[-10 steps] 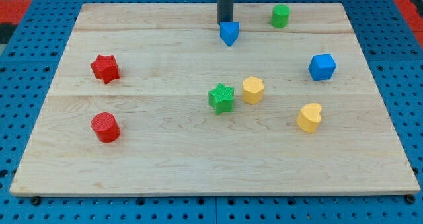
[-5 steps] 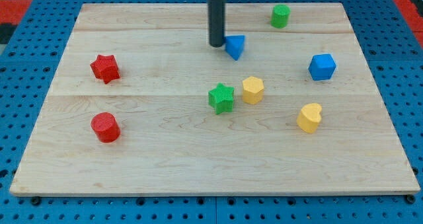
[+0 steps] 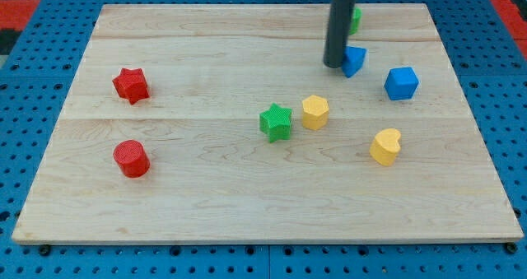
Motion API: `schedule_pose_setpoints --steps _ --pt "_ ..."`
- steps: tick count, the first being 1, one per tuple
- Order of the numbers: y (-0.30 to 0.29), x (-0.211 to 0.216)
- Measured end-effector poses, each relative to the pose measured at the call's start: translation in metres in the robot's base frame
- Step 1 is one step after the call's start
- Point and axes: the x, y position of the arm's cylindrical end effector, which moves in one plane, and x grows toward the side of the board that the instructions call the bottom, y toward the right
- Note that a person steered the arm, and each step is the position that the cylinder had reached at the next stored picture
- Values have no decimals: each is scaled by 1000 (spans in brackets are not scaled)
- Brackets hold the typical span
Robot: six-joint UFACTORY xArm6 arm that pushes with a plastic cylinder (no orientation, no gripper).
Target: Place blue triangle to the top of the blue cube
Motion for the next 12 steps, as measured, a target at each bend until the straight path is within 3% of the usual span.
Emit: schedule_pose_setpoints --steps 3,6,9,10,12 --pt "13 -41" --pt "3 -25" --pt "55 -3" --pt "45 -12" --pt "115 -34"
